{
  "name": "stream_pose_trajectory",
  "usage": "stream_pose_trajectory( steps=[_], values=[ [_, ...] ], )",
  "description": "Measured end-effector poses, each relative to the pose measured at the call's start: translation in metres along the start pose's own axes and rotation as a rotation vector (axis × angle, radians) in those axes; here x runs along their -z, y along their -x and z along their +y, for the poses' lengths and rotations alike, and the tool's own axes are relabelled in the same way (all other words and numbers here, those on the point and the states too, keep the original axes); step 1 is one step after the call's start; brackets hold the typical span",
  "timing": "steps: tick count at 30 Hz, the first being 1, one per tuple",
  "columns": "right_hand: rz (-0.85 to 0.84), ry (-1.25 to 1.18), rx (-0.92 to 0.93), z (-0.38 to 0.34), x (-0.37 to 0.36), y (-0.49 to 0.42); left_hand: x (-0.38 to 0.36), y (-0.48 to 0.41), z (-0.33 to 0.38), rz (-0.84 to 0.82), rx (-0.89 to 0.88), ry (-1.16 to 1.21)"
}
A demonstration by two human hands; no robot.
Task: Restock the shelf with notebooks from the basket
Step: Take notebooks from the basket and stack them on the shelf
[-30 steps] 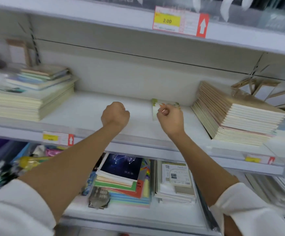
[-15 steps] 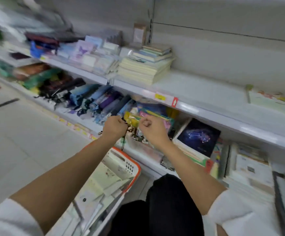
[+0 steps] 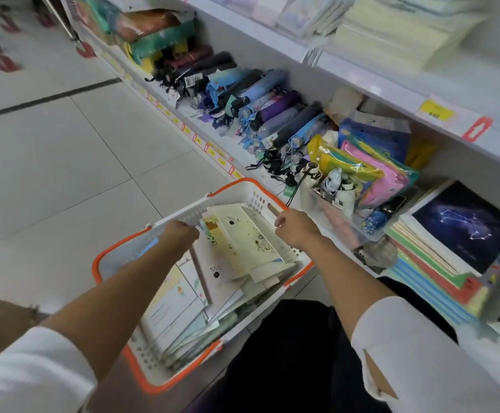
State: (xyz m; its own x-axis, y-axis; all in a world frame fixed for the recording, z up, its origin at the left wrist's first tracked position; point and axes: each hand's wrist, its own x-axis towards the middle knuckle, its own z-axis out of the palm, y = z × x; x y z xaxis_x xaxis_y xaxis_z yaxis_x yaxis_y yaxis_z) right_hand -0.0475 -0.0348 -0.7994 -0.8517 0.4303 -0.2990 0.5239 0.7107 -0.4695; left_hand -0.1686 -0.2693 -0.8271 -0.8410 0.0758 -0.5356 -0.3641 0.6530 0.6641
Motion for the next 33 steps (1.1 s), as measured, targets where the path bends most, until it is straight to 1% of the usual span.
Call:
stream_pose_trajectory(
  steps=[2, 3, 6, 8, 9, 11, 13, 15, 18, 21, 24, 27, 30, 33],
  values=[
    [-0.030, 0.086, -0.028, 0.004, -0.006, -0.007, -0.001, -0.007, -0.020, -0.024, 0.049, 0.015],
    [-0.073, 0.133, -0.036, 0.005, -0.010, -0.011, -0.003, -0.009, -0.027, -0.032, 0.065, 0.034],
    [-0.289, 0.205, -0.063, 0.004, -0.026, -0.017, -0.015, -0.012, -0.030, -0.071, 0.077, 0.087],
    [-0.423, 0.243, -0.048, 0.003, -0.035, -0.018, -0.026, -0.012, -0.022, -0.113, 0.083, 0.131],
    [-0.472, 0.280, -0.033, 0.003, -0.038, -0.018, -0.032, -0.012, -0.017, -0.135, 0.083, 0.181],
    [-0.518, 0.340, -0.021, 0.003, -0.043, -0.020, -0.046, -0.013, -0.008, -0.189, 0.115, 0.332],
    [-0.508, 0.336, -0.051, 0.003, -0.048, -0.023, -0.060, -0.016, -0.001, -0.234, 0.171, 0.429],
    [-0.458, 0.297, -0.079, 0.003, -0.047, -0.024, -0.073, -0.019, 0.002, -0.258, 0.203, 0.417],
    [-0.361, 0.265, -0.087, 0.007, -0.044, -0.026, -0.088, -0.025, 0.005, -0.231, 0.241, 0.403],
    [-0.273, 0.218, -0.064, 0.007, -0.042, -0.026, -0.101, -0.027, 0.010, -0.207, 0.272, 0.439],
    [-0.278, 0.139, -0.011, 0.002, -0.046, -0.023, -0.117, -0.024, 0.016, -0.239, 0.296, 0.495],
    [-0.284, 0.145, 0.001, 0.000, -0.050, -0.021, -0.130, -0.020, 0.023, -0.290, 0.272, 0.525],
    [-0.253, 0.147, -0.006, 0.005, -0.050, -0.021, -0.136, -0.019, 0.026, -0.282, 0.240, 0.484],
    [-0.263, 0.064, -0.001, 0.008, -0.050, -0.023, -0.135, -0.016, 0.029, -0.227, 0.252, 0.467]
  ],
)
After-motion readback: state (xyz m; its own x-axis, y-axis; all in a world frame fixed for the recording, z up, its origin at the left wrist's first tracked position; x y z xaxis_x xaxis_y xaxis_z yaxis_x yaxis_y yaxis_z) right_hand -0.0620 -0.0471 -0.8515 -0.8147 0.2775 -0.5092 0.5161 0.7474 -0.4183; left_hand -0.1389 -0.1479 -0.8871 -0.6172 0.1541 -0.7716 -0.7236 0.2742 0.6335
